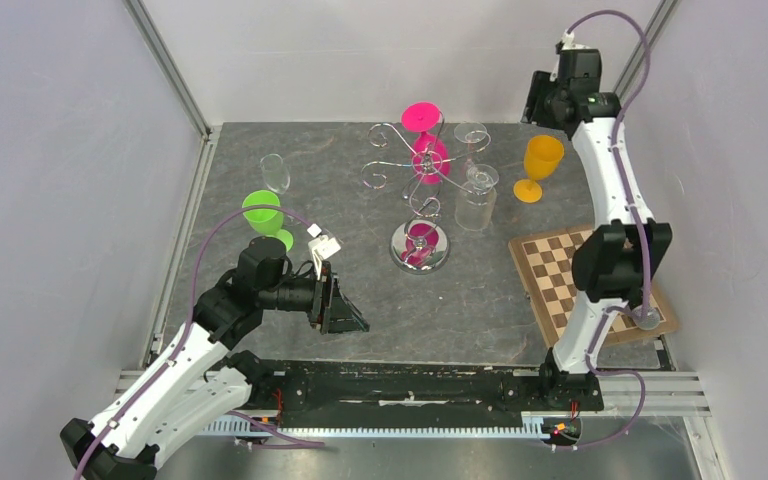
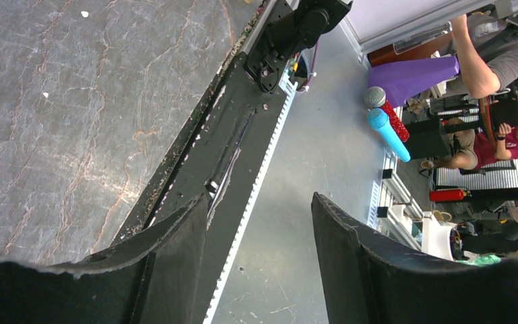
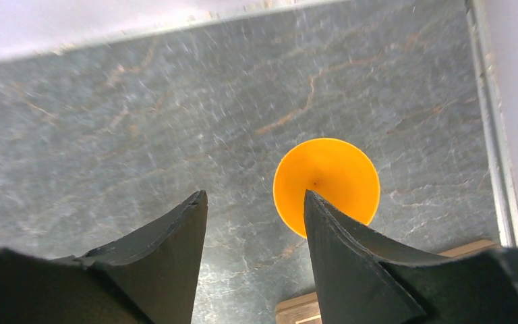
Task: Take the wine glass off the wine glass rack
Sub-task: Place the wine glass at the center of the board, then pick up the wine glass from the wine rack.
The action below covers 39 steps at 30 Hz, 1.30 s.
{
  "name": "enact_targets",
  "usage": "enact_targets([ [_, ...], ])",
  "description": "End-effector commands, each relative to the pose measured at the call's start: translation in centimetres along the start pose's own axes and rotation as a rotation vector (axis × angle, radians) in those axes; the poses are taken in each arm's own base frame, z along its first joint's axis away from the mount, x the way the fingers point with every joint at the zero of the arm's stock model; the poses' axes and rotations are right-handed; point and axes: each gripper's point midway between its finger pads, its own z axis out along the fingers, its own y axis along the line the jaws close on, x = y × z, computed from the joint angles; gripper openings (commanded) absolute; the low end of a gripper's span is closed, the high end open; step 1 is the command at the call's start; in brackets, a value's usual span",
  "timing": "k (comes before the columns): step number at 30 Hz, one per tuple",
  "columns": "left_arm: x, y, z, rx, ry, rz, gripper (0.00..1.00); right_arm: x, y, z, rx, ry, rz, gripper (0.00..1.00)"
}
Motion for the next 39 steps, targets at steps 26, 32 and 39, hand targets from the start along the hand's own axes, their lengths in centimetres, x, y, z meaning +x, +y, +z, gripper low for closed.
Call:
enact_targets([
  [26,-0.3,-0.1,0.1,0.010,-0.008,-0.017,0.65,-1.6,7.1,-22.1,-0.564,-0.365,0.110,0.69],
  [32,-0.3,0.0,0.1,0.003,-0.009,-0.021,0.65,0.5,8.0,-24.2,-0.654,-0.354,0.148,0.69],
  [39,-0.2,0.1,0.2,0.000,-0.004,-0.026,0.65,3.2,9.3,-25.6,-0.778,-0.305,0.197,0.68],
])
